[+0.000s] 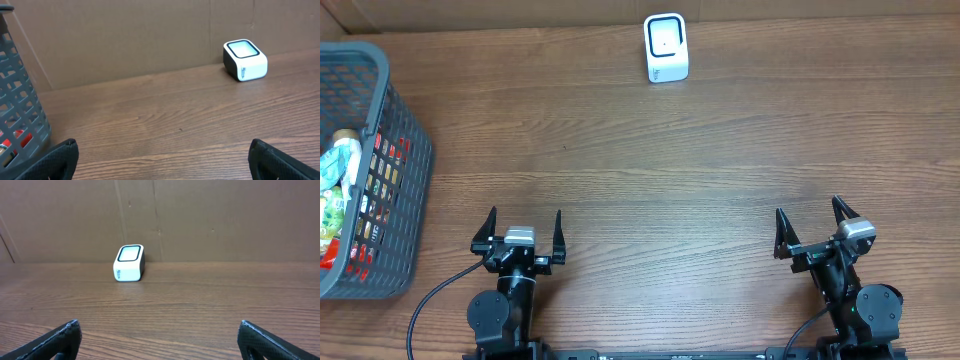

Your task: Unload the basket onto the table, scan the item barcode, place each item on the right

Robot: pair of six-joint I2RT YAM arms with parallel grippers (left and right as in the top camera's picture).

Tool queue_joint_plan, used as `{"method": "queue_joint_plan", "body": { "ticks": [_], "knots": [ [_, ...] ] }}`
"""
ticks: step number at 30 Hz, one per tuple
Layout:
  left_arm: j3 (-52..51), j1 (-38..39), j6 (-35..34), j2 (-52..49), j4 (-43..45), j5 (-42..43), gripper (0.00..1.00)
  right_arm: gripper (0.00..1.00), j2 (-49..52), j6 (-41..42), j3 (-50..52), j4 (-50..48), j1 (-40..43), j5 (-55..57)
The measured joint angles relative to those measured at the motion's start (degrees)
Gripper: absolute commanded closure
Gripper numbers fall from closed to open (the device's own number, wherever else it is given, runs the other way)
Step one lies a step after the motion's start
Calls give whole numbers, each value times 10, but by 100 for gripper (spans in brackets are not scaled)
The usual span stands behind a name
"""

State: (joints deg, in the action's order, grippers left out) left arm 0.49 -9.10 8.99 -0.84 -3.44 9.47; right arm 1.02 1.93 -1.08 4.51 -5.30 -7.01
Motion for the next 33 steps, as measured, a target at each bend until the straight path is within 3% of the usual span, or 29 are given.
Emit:
{"method": "queue_joint_plan", "body": {
  "ticks": [33],
  "knots": [
    [0, 0, 0, 0, 0, 0, 0, 0, 0, 0, 0, 0, 0, 7]
  ]
}}
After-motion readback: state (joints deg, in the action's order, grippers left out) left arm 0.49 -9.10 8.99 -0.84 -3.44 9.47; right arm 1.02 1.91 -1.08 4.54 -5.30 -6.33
